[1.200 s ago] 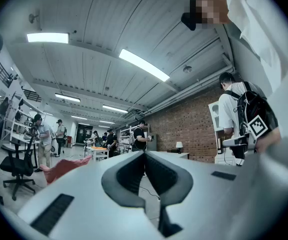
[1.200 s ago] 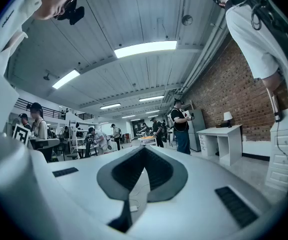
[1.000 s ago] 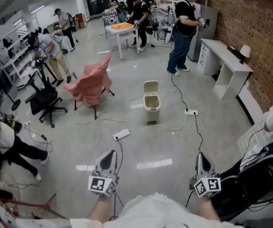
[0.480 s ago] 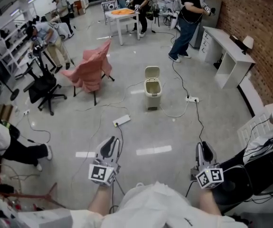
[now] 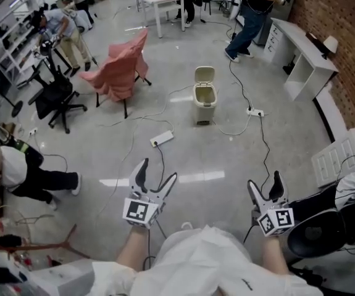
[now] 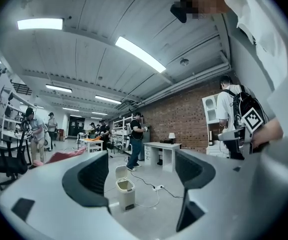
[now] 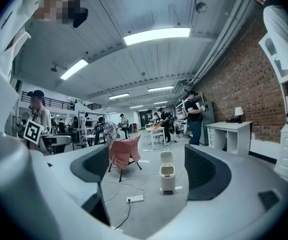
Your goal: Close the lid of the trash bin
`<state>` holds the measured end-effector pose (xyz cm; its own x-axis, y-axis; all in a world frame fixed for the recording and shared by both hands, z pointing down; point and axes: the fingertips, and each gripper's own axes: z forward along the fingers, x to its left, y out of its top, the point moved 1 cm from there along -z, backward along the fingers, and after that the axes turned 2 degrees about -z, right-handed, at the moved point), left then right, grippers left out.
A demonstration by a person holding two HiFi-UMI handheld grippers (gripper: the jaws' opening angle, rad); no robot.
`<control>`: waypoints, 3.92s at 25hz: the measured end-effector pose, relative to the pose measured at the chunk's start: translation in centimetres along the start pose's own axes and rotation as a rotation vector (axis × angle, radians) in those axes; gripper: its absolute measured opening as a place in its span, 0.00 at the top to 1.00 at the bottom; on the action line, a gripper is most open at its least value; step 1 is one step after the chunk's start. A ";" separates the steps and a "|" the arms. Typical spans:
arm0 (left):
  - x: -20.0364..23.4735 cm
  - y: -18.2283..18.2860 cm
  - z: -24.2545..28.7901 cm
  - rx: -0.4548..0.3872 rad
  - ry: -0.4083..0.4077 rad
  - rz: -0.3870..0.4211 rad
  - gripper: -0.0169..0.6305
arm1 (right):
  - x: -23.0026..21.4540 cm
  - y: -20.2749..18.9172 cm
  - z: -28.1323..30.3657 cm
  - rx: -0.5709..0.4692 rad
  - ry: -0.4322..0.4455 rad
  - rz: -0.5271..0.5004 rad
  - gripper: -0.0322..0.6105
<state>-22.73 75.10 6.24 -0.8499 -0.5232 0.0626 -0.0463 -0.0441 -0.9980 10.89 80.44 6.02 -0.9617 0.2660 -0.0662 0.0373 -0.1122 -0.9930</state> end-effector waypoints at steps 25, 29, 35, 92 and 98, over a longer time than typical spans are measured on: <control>3.2 0.5 18.0 0.023 0.029 0.011 0.33 | -8.7 -0.2 17.0 0.041 0.144 0.064 0.09; 3.0 1.1 23.8 0.019 0.026 0.017 0.33 | -12.9 0.7 21.0 0.041 0.159 0.073 0.09; 2.8 1.9 31.5 0.017 0.047 0.022 0.33 | -18.8 2.0 26.4 0.019 0.185 0.075 0.09; 33.9 -25.9 86.4 0.348 -0.144 0.031 0.49 | -33.4 -15.1 89.1 0.310 0.271 -0.058 0.09; 34.9 -34.8 90.3 0.371 -0.144 0.062 0.55 | -35.1 -24.3 94.4 0.345 0.313 -0.084 0.10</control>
<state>-3.35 -18.51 44.31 -0.7619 -0.6471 0.0295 0.2179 -0.2989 -0.9291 18.09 -16.56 41.70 -0.8277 0.5572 -0.0661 -0.1803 -0.3757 -0.9090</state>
